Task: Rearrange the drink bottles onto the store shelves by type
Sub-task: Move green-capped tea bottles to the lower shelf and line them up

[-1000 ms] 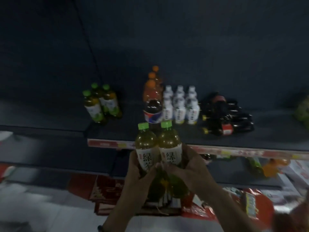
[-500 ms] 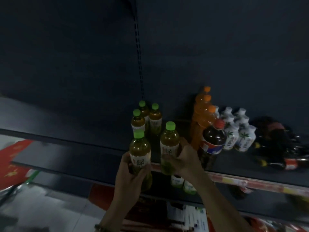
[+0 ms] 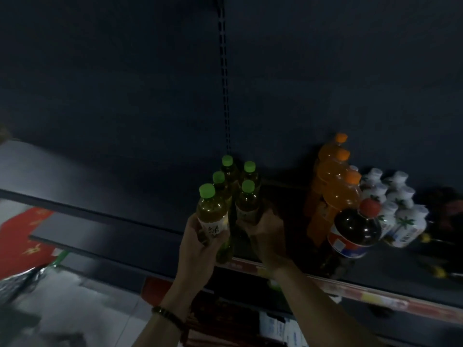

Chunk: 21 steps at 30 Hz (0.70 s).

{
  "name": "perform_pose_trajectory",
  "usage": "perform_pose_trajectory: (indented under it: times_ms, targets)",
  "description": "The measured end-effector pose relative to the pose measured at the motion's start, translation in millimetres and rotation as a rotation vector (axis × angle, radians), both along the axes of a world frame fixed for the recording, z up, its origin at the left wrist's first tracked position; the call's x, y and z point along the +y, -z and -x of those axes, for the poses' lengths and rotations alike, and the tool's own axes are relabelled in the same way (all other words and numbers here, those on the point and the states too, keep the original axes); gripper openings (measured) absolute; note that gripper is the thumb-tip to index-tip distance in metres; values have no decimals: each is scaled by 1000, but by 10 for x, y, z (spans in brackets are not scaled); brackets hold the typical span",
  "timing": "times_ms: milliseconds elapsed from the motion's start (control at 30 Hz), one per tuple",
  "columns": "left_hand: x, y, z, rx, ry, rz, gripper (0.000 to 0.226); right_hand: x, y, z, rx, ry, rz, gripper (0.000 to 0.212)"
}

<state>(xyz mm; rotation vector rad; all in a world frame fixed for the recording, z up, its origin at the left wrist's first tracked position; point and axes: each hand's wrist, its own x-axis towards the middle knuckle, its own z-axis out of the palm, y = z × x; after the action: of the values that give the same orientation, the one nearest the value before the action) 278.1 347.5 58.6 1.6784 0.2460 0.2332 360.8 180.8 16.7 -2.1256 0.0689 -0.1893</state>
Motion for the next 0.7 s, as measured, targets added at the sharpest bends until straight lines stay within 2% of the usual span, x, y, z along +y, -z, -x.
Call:
perform_pose_trajectory:
  times_ms: [200, 333, 400, 500, 600, 667, 700]
  targets:
    - [151, -25, -171, -4, 92, -21, 58, 174, -34, -48, -10, -14, -66, 54]
    - [208, -61, -250, -11, 123, -35, 58, 161, 70, -97, -3, -15, -85, 78]
    - [219, -79, -290, -17, 135, -32, 59, 158, 75, -125, 31, -32, -55, 80]
    - [199, -120, -307, -40, 185, -36, 59, 116, -118, -73, 27, 1, 17, 61]
    - [130, -198, -315, -53, 226, -50, 59, -63, -503, 82, -69, 96, -41, 30]
    - [45, -263, -331, -69, 292, -12, 50, -194, -914, 166, -133, 12, -180, 12]
    - [-15, -291, -327, -108, 313, -26, 40, -252, -1152, 198, -135, -86, -218, 15]
